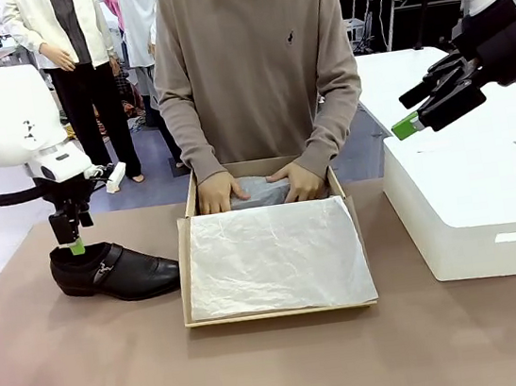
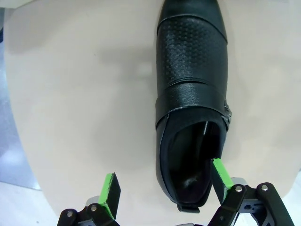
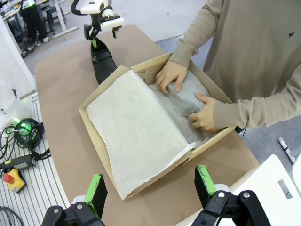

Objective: Pack the shoes into the box.
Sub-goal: Place the other shoe of the Shoes into the Shoes Box.

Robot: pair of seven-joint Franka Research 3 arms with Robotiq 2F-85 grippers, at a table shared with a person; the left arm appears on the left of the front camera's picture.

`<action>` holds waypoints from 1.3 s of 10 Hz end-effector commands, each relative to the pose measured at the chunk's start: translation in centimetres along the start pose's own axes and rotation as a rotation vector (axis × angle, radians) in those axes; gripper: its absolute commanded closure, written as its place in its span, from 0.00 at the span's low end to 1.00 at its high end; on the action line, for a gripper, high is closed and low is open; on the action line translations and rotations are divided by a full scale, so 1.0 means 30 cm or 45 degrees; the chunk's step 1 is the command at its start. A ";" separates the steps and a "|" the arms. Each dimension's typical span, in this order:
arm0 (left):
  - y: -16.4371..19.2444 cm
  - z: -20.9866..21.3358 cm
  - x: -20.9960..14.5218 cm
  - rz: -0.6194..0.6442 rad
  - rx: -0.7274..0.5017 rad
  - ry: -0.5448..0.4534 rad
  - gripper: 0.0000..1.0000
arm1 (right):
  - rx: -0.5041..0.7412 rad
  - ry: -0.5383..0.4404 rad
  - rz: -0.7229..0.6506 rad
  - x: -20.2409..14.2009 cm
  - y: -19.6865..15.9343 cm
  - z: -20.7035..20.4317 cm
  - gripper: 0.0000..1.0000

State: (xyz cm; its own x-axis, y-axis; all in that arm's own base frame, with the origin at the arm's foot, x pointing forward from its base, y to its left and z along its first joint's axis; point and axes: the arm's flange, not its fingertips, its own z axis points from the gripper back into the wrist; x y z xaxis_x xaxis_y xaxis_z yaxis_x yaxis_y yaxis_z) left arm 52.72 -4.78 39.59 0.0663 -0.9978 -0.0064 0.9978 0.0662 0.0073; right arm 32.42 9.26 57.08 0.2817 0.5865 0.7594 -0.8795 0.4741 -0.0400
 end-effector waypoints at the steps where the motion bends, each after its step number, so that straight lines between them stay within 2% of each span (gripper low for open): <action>1: 0.002 -0.038 -0.014 -0.008 0.009 -0.034 0.00 | 0.015 -0.027 0.011 0.002 -0.006 -0.001 0.00; 13: 0.039 -0.158 -0.011 -0.061 -0.037 -0.071 0.00 | 0.015 -0.027 0.011 0.002 -0.006 -0.001 0.00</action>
State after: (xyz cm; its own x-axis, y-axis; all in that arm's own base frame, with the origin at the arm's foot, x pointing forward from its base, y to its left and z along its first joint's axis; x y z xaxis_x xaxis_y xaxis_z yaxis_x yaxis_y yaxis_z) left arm 53.85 -4.76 35.05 0.0376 -0.9991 0.0182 0.9988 0.0369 -0.0326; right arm 32.42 9.27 57.08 0.2817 0.5865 0.7594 -0.8795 0.4741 -0.0400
